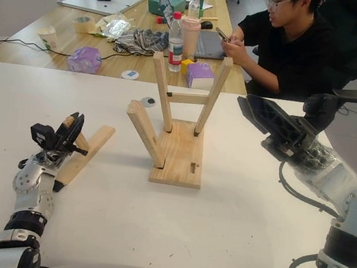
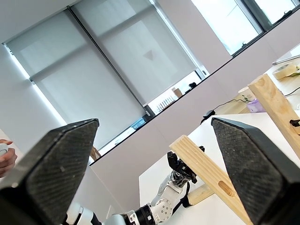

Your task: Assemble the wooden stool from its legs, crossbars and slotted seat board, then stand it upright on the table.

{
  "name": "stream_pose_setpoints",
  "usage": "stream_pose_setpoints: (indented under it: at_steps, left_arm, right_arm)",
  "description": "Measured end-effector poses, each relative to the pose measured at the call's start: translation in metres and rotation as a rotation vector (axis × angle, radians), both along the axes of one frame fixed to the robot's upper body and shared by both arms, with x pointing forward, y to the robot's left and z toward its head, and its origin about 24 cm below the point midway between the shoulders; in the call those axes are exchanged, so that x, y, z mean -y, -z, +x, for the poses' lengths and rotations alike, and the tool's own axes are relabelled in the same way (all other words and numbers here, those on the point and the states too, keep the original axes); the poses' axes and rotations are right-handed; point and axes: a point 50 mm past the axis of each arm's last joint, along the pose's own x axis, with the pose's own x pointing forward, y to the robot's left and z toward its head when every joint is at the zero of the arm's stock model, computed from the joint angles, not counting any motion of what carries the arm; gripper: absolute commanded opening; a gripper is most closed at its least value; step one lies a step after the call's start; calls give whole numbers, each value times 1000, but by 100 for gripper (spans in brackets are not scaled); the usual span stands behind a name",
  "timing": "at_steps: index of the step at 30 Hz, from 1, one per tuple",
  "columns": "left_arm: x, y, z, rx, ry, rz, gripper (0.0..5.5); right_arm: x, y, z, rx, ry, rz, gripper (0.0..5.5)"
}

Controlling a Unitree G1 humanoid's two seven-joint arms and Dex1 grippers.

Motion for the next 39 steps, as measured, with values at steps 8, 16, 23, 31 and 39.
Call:
stream_pose_setpoints:
  at_steps: [8, 16, 23, 31, 39]
  left_arm:
    - [-3, 1, 1, 7, -8, 3, 38]
    - [-18, 24, -13, -158, -59, -4, 135]
    - [-25, 23, -13, -184, -66, -9, 223]
    - [-23, 10, -7, -185, 5, -6, 349]
    - [-30, -5, -1, -256, 125, -3, 417]
  right_arm:
    - [-1, 1, 0, -6, 3, -5, 443]
    - [-1, 0, 0, 0, 10, -6, 443]
    - [-2, 2, -1, 1, 14, -6, 443]
    - [-5, 6, -4, 0, 31, 17, 443]
    - [-6, 15, -16, 7, 90, 43, 443]
